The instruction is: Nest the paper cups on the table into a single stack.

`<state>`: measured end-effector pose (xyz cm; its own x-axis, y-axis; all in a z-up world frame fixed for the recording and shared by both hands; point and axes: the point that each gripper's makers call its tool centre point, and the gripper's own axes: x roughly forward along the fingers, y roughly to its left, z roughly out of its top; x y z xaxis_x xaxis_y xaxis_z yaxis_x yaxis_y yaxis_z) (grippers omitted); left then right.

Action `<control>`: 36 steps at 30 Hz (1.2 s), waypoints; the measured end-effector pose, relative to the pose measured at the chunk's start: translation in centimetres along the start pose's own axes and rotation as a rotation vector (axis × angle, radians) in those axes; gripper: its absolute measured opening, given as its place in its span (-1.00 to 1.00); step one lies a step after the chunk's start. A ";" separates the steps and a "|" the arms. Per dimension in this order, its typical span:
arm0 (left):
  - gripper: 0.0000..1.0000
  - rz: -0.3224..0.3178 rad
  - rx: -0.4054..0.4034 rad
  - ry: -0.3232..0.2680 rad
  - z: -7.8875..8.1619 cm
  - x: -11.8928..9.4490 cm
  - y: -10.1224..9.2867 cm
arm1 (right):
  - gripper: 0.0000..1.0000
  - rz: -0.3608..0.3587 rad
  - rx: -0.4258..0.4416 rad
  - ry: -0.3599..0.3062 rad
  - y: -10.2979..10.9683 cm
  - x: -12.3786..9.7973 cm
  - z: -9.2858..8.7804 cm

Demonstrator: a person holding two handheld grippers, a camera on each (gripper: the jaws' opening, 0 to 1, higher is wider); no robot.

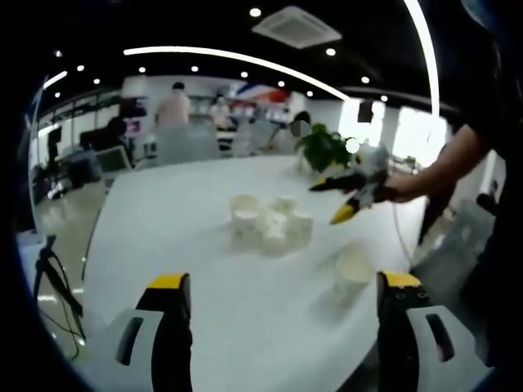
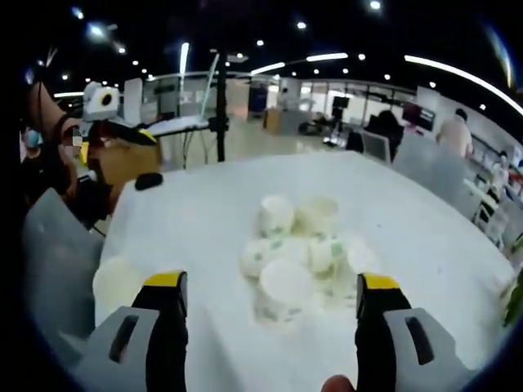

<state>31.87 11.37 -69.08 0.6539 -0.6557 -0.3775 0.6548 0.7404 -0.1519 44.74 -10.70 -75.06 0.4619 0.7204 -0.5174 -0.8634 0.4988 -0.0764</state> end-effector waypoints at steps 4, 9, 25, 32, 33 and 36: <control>0.88 0.006 -0.007 0.001 -0.1 -0.1 0.2 | 0.57 0.006 0.019 0.005 0.0 0.5 -0.2; 0.88 0.011 -0.012 0.003 -0.4 -0.1 0.4 | 0.50 0.017 0.026 0.013 -0.1 1.1 -0.4; 0.88 0.026 -0.016 0.014 -1.1 -0.6 1.0 | 0.23 0.037 0.037 0.043 -0.2 2.0 -1.4; 0.88 0.028 -0.018 0.014 -1.3 -0.8 1.2 | 0.10 0.058 0.042 0.041 0.4 2.5 -1.3; 0.88 0.028 -0.017 0.015 -1.3 -0.8 1.2 | 0.09 0.058 0.043 0.042 0.4 2.6 -1.3; 0.88 0.030 -0.018 0.017 -1.5 -0.9 1.2 | 0.05 0.063 0.041 0.046 0.5 3.0 -1.5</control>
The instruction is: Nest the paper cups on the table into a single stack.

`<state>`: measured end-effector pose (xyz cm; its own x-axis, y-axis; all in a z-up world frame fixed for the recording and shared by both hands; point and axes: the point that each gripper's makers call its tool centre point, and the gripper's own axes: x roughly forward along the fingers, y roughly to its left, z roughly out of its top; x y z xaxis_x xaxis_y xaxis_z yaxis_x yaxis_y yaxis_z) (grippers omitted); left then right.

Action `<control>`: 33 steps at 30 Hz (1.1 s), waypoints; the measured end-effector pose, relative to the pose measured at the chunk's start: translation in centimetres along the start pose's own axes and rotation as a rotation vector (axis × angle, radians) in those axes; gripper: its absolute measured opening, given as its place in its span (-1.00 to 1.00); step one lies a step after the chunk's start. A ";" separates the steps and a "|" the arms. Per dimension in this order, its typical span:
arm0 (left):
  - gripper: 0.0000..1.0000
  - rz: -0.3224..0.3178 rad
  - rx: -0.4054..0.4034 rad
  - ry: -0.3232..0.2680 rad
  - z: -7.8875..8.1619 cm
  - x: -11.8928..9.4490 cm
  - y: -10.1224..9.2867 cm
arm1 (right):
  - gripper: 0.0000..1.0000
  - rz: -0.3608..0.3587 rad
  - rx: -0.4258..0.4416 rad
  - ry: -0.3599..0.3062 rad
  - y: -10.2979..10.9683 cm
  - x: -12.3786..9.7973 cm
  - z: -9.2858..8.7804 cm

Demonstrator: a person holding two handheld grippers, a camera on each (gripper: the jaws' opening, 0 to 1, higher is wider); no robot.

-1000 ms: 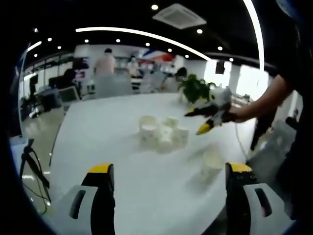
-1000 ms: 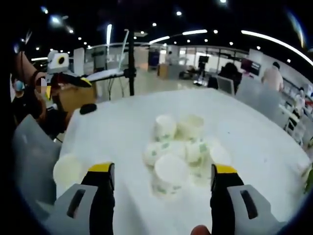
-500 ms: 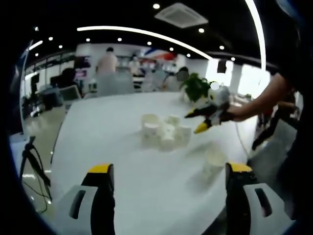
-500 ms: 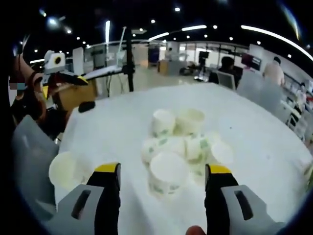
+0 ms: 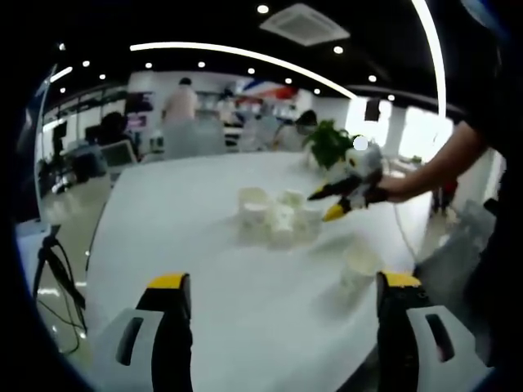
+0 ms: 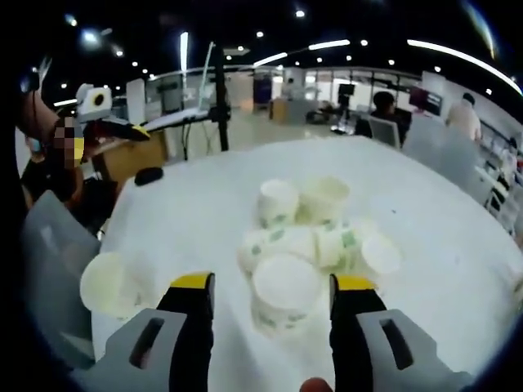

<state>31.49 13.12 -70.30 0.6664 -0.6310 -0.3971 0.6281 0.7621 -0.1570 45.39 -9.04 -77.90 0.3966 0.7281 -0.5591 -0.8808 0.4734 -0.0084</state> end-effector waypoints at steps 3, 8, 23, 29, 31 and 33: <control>0.87 0.001 0.000 0.003 -0.2 -0.2 0.0 | 0.03 -0.002 0.000 0.005 -0.1 0.3 -0.2; 0.87 0.006 -0.006 0.004 -0.4 -0.5 0.1 | -0.02 -0.004 0.003 0.017 -0.1 0.5 -0.5; 0.87 0.012 -0.014 0.009 -0.7 -1.1 0.2 | -0.24 0.010 -0.015 0.042 0.0 1.0 -1.3; 0.87 0.013 -0.012 0.012 -0.7 -1.2 0.2 | -0.33 0.020 -0.014 0.038 0.3 0.7 -1.3; 0.87 0.014 -0.014 0.011 -0.8 -1.4 0.3 | -0.33 0.020 -0.012 0.038 0.3 0.7 -1.4; 0.87 0.013 -0.011 0.012 -0.7 -1.4 0.3 | -0.33 0.020 -0.011 0.037 0.4 0.6 -1.4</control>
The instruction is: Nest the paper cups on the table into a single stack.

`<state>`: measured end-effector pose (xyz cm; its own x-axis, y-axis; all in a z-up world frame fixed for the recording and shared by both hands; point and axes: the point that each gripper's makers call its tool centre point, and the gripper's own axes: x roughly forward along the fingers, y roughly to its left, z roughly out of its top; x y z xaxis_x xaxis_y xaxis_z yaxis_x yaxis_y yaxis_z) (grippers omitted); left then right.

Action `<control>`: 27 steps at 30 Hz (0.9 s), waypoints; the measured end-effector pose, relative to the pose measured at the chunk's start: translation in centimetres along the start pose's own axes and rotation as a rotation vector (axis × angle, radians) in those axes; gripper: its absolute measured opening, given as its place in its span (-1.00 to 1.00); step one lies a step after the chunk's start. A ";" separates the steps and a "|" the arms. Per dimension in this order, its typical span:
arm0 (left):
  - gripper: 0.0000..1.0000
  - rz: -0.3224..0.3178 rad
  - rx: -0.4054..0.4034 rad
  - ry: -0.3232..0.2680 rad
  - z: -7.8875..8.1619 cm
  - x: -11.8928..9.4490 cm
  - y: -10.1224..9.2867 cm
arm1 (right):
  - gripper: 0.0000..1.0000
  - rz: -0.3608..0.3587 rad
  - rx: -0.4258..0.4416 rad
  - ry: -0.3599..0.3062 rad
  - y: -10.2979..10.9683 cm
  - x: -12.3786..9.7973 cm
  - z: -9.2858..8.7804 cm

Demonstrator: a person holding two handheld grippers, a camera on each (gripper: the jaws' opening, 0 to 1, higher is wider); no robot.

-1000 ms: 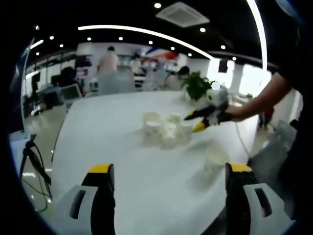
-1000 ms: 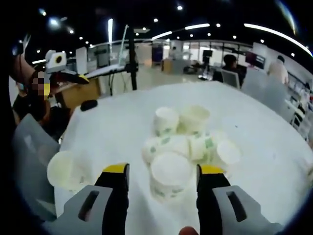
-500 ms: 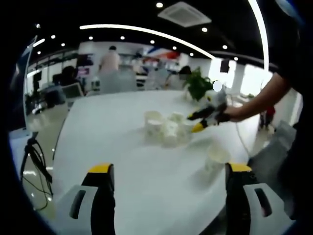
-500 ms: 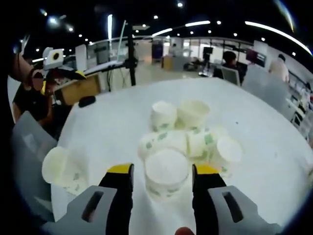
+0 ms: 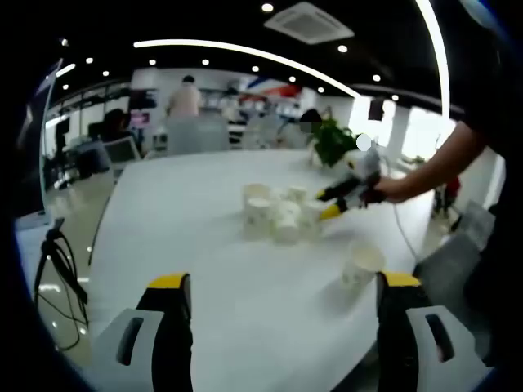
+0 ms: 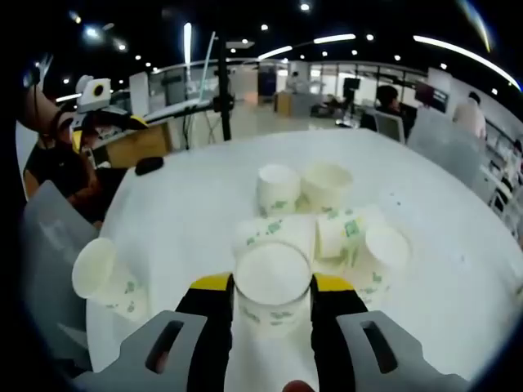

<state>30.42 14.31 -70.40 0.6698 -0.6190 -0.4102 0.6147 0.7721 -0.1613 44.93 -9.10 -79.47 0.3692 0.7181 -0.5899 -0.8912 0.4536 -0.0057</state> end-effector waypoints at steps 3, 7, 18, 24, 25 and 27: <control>0.87 -0.001 0.000 0.002 -0.1 0.0 0.1 | -0.33 0.002 0.005 -0.001 0.2 -0.1 0.0; 0.87 -0.003 0.001 0.001 -0.1 0.0 0.0 | -0.34 0.003 0.011 -0.001 0.2 -0.3 -0.2; 0.86 -0.002 0.003 -0.004 0.1 0.1 -0.2 | -0.34 0.004 0.019 -0.001 0.3 -1.1 -0.4; 0.86 -0.001 0.005 0.000 0.0 0.0 -0.3 | -0.34 -0.001 0.029 0.001 0.5 -1.5 -0.7; 0.86 0.000 0.005 -0.002 0.0 -0.1 -0.2 | -0.34 0.000 0.030 0.003 0.6 -1.5 -0.8; 0.87 0.001 0.003 -0.006 0.0 -0.2 -0.2 | -0.34 -0.001 0.028 0.004 0.6 -1.6 -0.8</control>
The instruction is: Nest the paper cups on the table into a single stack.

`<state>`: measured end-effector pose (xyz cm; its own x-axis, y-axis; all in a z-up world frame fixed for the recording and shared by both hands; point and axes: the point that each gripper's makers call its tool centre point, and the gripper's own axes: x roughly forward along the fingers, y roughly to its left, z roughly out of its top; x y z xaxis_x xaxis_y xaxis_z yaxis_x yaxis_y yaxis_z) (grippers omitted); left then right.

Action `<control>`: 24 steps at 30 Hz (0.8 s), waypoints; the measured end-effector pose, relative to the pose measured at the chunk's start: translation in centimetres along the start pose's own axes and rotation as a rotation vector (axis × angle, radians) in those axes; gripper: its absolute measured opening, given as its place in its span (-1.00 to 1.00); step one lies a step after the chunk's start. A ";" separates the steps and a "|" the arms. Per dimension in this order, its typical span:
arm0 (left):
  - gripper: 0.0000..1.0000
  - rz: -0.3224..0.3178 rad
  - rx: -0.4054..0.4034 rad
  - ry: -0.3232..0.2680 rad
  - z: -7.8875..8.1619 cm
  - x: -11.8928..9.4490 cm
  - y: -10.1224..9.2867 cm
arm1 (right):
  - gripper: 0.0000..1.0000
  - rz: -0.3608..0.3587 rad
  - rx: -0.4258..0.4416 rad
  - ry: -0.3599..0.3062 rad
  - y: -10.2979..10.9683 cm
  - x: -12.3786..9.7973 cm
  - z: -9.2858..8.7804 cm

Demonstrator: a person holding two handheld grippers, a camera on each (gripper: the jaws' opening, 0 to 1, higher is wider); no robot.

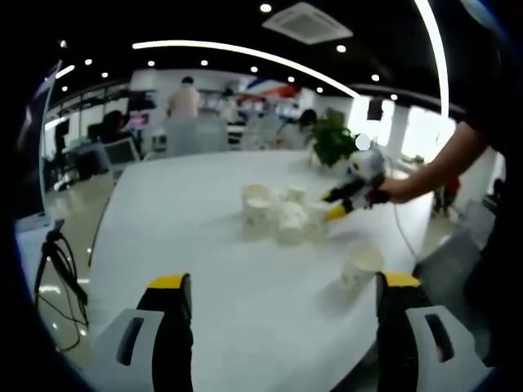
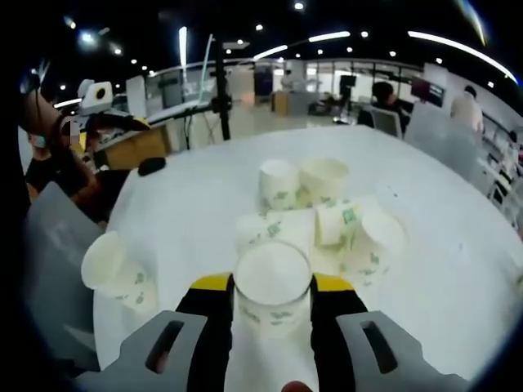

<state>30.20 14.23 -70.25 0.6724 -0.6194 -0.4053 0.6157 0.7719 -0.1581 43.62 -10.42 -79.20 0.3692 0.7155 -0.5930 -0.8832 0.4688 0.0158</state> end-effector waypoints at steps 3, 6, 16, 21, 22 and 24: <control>0.86 0.000 0.001 0.000 0.0 -0.1 0.0 | -0.34 -0.001 0.001 -0.002 0.1 -0.2 0.1; 0.86 0.001 0.000 -0.001 0.0 0.0 0.0 | -0.34 -0.002 0.003 -0.002 0.1 -0.2 0.0; 0.86 -0.006 0.005 -0.007 0.2 0.1 -0.3 | -0.35 0.001 0.009 -0.014 0.6 -0.7 0.2; 0.86 -0.008 0.010 -0.012 0.6 0.2 -0.4 | -0.35 -0.004 0.007 -0.014 0.5 -1.4 0.1; 0.86 -0.009 0.011 -0.013 0.6 0.3 -0.4 | -0.35 -0.007 0.004 -0.017 0.5 -1.6 0.2; 0.86 -0.011 0.014 -0.015 0.7 0.4 -0.4 | -0.35 -0.008 0.010 -0.020 0.5 -1.9 0.2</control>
<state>30.52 13.52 -69.68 0.6716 -0.6301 -0.3897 0.6288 0.7630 -0.1500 42.51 -11.43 -77.87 0.3821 0.7222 -0.5766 -0.8774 0.4794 0.0191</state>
